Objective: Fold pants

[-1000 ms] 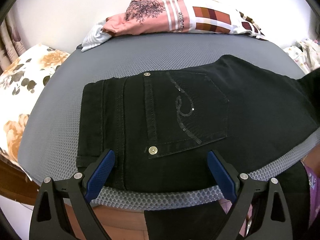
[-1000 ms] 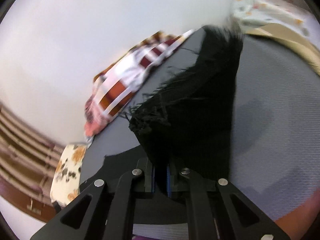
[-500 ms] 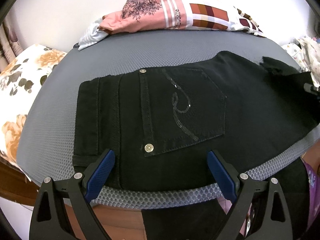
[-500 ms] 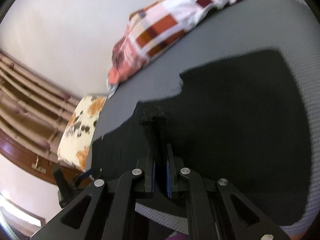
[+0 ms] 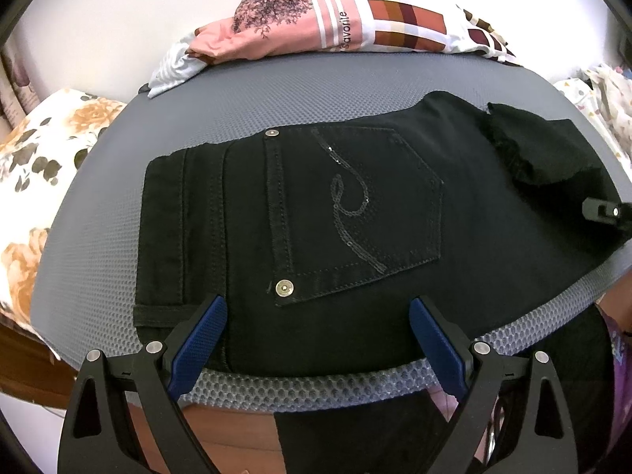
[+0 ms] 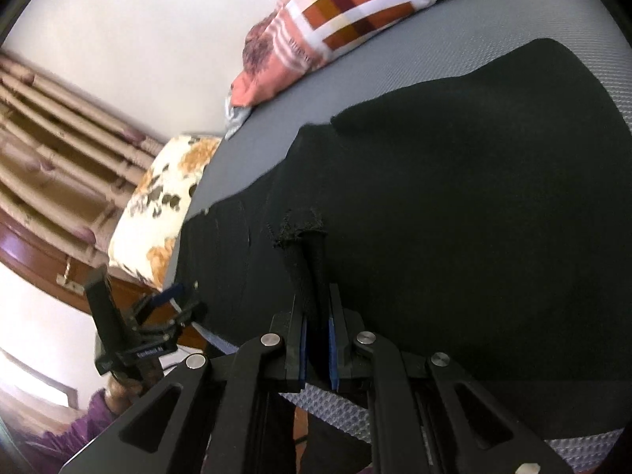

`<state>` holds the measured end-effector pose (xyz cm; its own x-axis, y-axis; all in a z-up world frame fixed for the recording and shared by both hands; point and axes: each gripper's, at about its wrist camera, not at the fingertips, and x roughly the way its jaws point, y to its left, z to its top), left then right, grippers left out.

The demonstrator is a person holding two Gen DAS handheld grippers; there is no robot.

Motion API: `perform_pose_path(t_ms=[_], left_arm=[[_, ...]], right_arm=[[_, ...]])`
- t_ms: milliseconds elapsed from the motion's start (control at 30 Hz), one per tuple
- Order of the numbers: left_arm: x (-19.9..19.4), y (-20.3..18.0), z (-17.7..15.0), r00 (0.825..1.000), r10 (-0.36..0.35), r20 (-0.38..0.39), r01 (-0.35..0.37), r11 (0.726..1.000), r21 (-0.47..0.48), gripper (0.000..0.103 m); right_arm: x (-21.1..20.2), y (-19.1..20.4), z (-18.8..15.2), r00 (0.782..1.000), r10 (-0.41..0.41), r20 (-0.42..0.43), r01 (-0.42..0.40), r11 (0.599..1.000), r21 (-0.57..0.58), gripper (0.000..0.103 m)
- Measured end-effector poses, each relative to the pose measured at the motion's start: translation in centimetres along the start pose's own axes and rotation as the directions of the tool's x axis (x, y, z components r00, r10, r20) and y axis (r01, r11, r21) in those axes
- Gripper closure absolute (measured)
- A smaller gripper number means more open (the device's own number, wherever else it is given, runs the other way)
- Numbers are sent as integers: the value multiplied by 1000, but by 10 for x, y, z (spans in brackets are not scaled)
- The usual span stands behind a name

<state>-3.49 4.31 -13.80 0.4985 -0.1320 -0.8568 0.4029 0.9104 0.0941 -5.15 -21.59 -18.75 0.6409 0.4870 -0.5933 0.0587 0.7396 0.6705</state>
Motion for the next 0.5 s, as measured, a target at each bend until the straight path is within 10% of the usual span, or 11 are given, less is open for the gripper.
perform_pose_path(t_ms=[500], left_arm=[[2, -3, 0, 1000, 2, -3, -2, 1000, 8, 10]], right_arm=[[15, 16, -9, 998, -58, -19, 56, 993, -100, 93]])
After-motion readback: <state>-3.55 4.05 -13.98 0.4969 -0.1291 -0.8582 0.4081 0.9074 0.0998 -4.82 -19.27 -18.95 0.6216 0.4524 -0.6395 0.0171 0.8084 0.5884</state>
